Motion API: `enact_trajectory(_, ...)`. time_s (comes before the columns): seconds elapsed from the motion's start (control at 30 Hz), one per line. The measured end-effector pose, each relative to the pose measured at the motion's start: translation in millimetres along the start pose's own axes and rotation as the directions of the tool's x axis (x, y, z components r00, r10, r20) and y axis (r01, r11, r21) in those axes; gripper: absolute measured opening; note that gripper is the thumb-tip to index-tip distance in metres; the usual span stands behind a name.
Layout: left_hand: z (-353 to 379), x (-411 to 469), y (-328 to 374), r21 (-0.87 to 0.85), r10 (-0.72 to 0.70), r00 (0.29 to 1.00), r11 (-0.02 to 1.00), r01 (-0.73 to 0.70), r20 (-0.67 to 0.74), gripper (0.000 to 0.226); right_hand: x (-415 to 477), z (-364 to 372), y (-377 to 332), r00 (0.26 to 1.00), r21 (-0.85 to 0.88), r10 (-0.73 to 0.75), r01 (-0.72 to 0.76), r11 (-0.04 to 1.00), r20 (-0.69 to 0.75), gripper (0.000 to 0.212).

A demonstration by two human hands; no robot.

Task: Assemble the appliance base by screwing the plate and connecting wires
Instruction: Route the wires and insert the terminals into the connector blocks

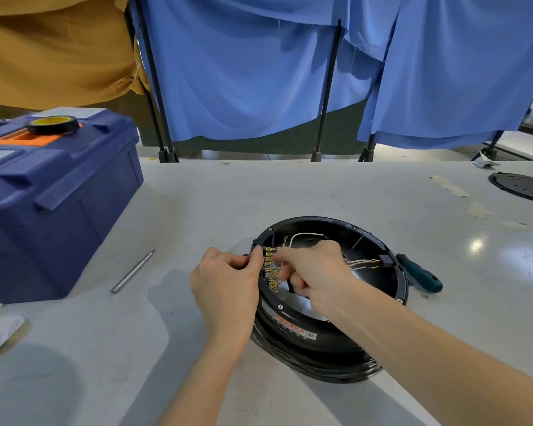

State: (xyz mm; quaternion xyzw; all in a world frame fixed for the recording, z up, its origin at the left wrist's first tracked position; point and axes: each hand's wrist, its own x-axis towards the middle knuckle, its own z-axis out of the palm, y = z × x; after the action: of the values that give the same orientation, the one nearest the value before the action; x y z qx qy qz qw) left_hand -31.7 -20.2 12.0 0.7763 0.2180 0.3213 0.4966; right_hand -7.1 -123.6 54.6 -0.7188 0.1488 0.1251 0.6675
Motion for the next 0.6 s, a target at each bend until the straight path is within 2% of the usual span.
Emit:
enact_trajectory(0.1,0.3,-0.1,0.8,0.001,-0.003,1.0,1.0,0.003,-0.008,0.022,1.0,-0.8,-0.9,0.999,0.034,0.036,-0.037,0.999,0.021,0.008)
enact_trajectory(0.23,0.3,-0.2,0.5,0.001,-0.002,1.0,1.0,0.002,-0.006,0.022,1.1,-1.2,1.4,0.998,0.125,0.056,-0.058,0.99,0.02,0.008)
enact_trajectory(0.4,0.6,-0.1,0.8,0.009,0.011,1.0,1.0,-0.011,-0.005,0.021,-1.1,6.2,5.8,0.997,0.187,0.031,-0.018,0.982,-0.069,0.019)
enact_trajectory(0.6,0.2,0.0,-0.6,0.009,0.023,1.0,1.0,-0.023,-0.001,0.023,-2.7,10.2,4.4,0.995,0.239,0.06,-0.038,0.97,-0.085,0.021)
